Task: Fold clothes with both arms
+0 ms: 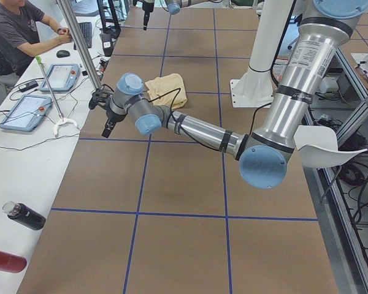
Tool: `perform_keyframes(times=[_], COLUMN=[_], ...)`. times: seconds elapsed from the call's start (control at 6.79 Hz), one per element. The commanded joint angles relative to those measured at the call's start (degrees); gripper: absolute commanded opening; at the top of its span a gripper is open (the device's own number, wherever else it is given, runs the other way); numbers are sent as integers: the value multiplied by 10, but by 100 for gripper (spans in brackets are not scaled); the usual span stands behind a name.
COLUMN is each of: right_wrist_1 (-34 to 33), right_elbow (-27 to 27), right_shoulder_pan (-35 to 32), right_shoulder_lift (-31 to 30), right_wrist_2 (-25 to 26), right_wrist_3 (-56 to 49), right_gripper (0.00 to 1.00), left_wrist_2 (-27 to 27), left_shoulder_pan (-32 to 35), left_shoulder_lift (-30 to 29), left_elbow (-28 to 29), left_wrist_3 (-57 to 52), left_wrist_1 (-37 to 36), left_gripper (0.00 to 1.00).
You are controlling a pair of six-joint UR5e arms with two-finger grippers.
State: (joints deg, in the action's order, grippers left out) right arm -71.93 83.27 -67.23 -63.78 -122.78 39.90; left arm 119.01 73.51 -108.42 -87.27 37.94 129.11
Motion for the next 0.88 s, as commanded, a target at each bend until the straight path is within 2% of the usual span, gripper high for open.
perform_keyframes(times=[0.0,0.15,0.29,0.59,0.74], right_wrist_1=[5,-20,-84,-205,-271], right_elbow=[-22,-28,-21,-11,12], right_shoulder_pan=[-35,-54,-76,-156,-195], right_shoulder_lift=[-31,-35,-35,-33,-43], right_wrist_2=[6,6,4,-20,-64], right_wrist_3=[0,-3,-26,-195,-262], right_gripper=[100,100,100,100,100], left_wrist_2=[-12,12,37,43,79], left_shoulder_pan=[2,10,31,71,90], left_shoulder_lift=[25,23,21,32,37], left_elbow=[20,18,16,14,15], left_wrist_3=[-43,-118,-184,-327,-375], left_wrist_1=[39,-25,-110,-174,-216], left_gripper=[100,100,100,100,100])
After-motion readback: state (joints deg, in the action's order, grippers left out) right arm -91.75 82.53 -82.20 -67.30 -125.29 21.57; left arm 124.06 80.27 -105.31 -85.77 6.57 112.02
